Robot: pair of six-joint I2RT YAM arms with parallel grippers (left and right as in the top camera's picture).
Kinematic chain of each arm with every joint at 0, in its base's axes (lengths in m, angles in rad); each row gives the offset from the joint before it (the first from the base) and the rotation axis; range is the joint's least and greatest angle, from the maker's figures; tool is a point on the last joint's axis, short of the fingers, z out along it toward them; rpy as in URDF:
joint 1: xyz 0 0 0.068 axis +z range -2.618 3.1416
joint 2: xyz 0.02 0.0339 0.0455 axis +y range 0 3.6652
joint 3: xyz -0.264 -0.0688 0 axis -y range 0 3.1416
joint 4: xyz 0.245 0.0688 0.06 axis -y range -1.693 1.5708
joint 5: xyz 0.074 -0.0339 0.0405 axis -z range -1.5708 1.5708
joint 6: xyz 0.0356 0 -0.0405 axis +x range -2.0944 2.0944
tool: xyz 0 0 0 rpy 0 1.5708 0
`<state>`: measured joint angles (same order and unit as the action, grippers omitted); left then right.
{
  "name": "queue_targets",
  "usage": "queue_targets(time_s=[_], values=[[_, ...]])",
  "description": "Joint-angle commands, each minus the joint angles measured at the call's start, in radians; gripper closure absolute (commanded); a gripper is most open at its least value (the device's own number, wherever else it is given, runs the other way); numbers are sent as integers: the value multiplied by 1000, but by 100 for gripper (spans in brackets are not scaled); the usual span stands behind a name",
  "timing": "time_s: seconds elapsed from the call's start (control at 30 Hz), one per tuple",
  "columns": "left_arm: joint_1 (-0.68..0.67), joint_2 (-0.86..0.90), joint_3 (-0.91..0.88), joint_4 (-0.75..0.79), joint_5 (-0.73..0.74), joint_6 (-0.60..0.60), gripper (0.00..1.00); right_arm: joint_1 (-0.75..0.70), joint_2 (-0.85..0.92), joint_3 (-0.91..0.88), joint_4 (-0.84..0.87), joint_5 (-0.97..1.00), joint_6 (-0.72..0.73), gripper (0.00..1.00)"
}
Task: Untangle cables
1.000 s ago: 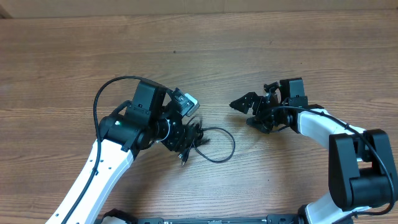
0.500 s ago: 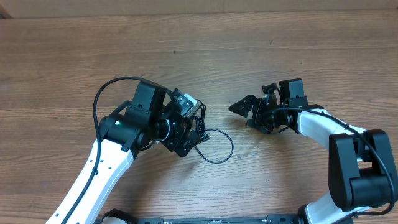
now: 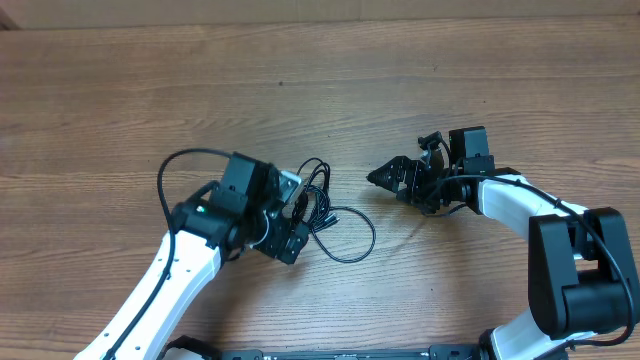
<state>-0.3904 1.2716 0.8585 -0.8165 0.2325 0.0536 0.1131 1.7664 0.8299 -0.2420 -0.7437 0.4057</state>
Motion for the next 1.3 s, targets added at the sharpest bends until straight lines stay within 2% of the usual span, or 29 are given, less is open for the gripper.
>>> queue_targets(time_s=[0.0, 0.27, 0.4, 0.57, 0.7, 0.8, 0.9, 1.03, 1.27], values=[[4, -14, -82, 58, -26, -25, 0, 5, 9, -6, 9, 9, -19, 0], [4, 7, -197, 310, -39, -19, 0, 5, 9, -6, 19, 9, -18, 0], [4, 29, -227, 392, -113, 36, 0, 5, 9, -6, 19, 9, -18, 0], [6, 66, -229, 406, -216, 9, 0, 5, 9, -6, 19, 9, -18, 0], [6, 87, -229, 415, -244, -2, 0, 5, 9, -6, 19, 9, -18, 0], [7, 92, -229, 433, -243, -15, 0, 5, 9, -6, 19, 9, -18, 0], [24, 92, -229, 457, -226, -80, 2, 5, 9, -6, 13, 9, -18, 0], [64, 92, -225, 465, -100, -84, 7, 5, 9, -6, 5, 9, -19, 0], [159, 92, -225, 444, -45, -73, 0, 5, 9, -6, 4, 9, -19, 0]])
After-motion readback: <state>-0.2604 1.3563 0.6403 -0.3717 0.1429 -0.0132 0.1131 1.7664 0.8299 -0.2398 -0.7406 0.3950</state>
